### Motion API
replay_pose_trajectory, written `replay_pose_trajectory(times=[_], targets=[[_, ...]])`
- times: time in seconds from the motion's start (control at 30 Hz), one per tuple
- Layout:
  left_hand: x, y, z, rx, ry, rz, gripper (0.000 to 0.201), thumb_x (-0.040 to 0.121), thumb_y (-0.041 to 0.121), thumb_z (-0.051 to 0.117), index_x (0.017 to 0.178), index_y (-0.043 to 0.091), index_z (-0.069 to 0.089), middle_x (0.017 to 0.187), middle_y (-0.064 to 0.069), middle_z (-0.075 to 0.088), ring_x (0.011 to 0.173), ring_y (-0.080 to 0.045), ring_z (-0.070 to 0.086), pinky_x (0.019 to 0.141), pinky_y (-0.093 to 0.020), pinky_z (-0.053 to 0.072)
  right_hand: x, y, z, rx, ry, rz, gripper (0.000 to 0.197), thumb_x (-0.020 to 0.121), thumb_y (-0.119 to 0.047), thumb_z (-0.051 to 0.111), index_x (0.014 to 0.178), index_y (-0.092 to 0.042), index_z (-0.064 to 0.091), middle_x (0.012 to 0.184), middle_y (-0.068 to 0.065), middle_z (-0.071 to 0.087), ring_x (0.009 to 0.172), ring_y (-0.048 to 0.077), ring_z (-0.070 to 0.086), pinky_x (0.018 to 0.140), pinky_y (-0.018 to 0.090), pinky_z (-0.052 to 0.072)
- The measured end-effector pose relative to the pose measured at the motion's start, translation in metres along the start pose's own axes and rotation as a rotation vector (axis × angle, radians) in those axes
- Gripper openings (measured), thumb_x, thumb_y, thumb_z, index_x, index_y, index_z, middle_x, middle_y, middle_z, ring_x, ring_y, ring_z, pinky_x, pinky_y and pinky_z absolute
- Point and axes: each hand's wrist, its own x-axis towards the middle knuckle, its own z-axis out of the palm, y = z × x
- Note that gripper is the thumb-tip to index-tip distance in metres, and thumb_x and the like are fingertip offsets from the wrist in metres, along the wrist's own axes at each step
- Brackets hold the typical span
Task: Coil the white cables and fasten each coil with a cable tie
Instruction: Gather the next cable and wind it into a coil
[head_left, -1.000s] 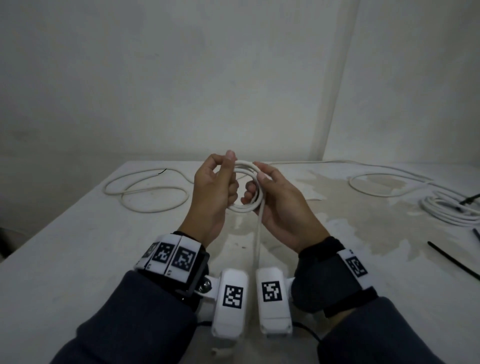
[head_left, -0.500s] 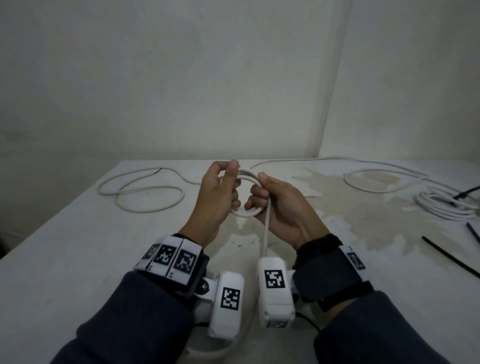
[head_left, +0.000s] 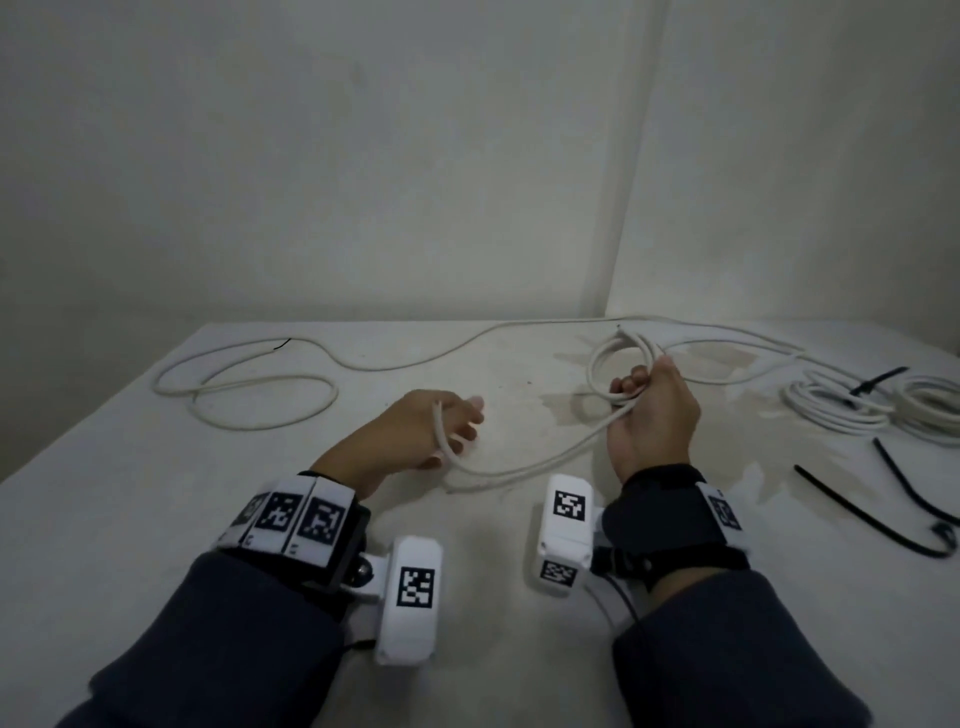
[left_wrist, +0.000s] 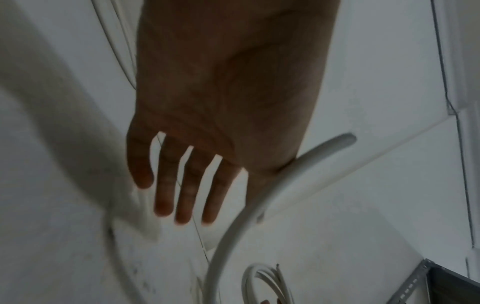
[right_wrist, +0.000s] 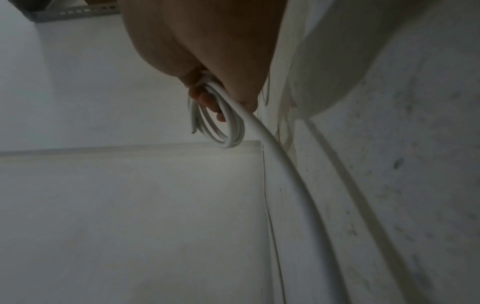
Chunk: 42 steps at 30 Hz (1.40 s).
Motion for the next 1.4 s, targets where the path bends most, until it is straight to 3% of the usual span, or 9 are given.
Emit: replay_pose_trajectory(times=[0.1, 0.2, 0.27, 0.4, 0.63, 0.83, 1.0, 1.17, 1.4], targets=[[-0.003, -0.002, -0.002, -0.179, -0.023, -0.09, 0.018, 0.098, 0.003, 0.045, 0.105, 0.001, 0.061, 0.1, -0.019, 0.066, 0.076, -0.027, 0.066, 0.075, -0.037, 0.058, 0.0, 0.004, -0.001, 0.057, 0.06, 0.059, 0.024, 0.098, -0.009, 0.042, 0.076, -0.01, 0.051, 0.056, 0.001, 0.041, 0.038, 0.009, 0.037, 0.05, 0.024, 0.039], [-0.004, -0.006, -0.005, -0.326, -0.255, -0.077, 0.036, 0.089, -0.019, 0.042, 0.113, 0.001, 0.06, 0.113, -0.019, 0.065, 0.087, -0.03, 0.069, 0.08, -0.036, 0.059, 0.0, 0.008, -0.002, 0.117, 0.089, 0.128, 0.023, 0.1, -0.011, 0.042, 0.079, -0.009, 0.05, 0.057, 0.001, 0.042, 0.038, 0.009, 0.039, 0.051, 0.025, 0.041], [-0.005, -0.004, -0.003, -0.461, -0.313, 0.009, 0.031, 0.085, -0.01, 0.053, 0.113, 0.001, 0.06, 0.116, -0.017, 0.067, 0.097, -0.027, 0.068, 0.086, -0.03, 0.056, 0.0, 0.009, -0.003, 0.16, 0.094, 0.18, 0.022, 0.101, -0.014, 0.042, 0.081, -0.01, 0.048, 0.059, 0.001, 0.041, 0.041, 0.01, 0.039, 0.053, 0.025, 0.042], [0.0, 0.001, 0.005, -0.583, -0.098, 0.095, 0.019, 0.096, 0.016, 0.049, 0.105, 0.01, 0.064, 0.102, -0.007, 0.072, 0.092, -0.018, 0.069, 0.08, -0.026, 0.057, -0.007, 0.016, 0.004, 0.229, 0.021, 0.3, 0.023, 0.103, -0.017, 0.039, 0.082, -0.01, 0.047, 0.059, 0.0, 0.039, 0.046, 0.011, 0.036, 0.055, 0.023, 0.04], [0.009, 0.001, 0.005, -0.77, 0.28, 0.207, 0.023, 0.101, 0.017, 0.042, 0.102, 0.011, 0.064, 0.068, 0.003, 0.068, 0.065, -0.006, 0.065, 0.066, -0.02, 0.056, -0.032, 0.034, 0.016, 0.191, -0.208, 0.54, 0.025, 0.103, -0.019, 0.036, 0.08, -0.013, 0.043, 0.052, -0.002, 0.038, 0.038, 0.008, 0.032, 0.052, 0.022, 0.031], [0.01, 0.001, 0.005, -0.713, 0.422, 0.232, 0.024, 0.103, 0.017, 0.038, 0.104, 0.013, 0.062, 0.068, 0.002, 0.055, 0.065, -0.006, 0.056, 0.065, -0.018, 0.048, -0.047, 0.04, 0.023, 0.08, -0.378, 0.69, 0.027, 0.101, -0.018, 0.041, 0.074, -0.015, 0.037, 0.049, -0.005, 0.033, 0.036, 0.007, 0.027, 0.041, 0.019, 0.031], [0.01, 0.001, 0.008, -0.645, 0.373, 0.24, 0.028, 0.103, 0.015, 0.035, 0.1, 0.011, 0.062, 0.094, -0.01, 0.06, 0.089, -0.018, 0.059, 0.072, -0.027, 0.056, -0.048, 0.036, 0.022, -0.012, -0.505, 0.706, 0.027, 0.1, -0.019, 0.041, 0.074, -0.015, 0.04, 0.051, -0.006, 0.03, 0.038, 0.006, 0.025, 0.042, 0.019, 0.03], [0.006, 0.002, 0.007, -0.64, 0.246, 0.273, 0.03, 0.104, 0.013, 0.029, 0.109, 0.004, 0.058, 0.091, -0.011, 0.068, 0.067, -0.013, 0.07, 0.061, -0.024, 0.057, -0.051, 0.033, 0.024, -0.101, -0.554, 0.634, 0.028, 0.101, -0.017, 0.04, 0.073, -0.014, 0.043, 0.048, -0.006, 0.031, 0.037, 0.006, 0.025, 0.042, 0.018, 0.027], [0.008, 0.0, 0.005, -0.684, 0.134, 0.238, 0.031, 0.103, 0.016, 0.037, 0.119, 0.01, 0.062, 0.069, -0.004, 0.053, 0.049, -0.01, 0.048, 0.052, -0.023, 0.049, -0.054, 0.033, 0.025, -0.216, -0.609, 0.579, 0.029, 0.101, -0.014, 0.039, 0.072, -0.013, 0.043, 0.047, -0.005, 0.032, 0.037, 0.006, 0.025, 0.039, 0.018, 0.027]])
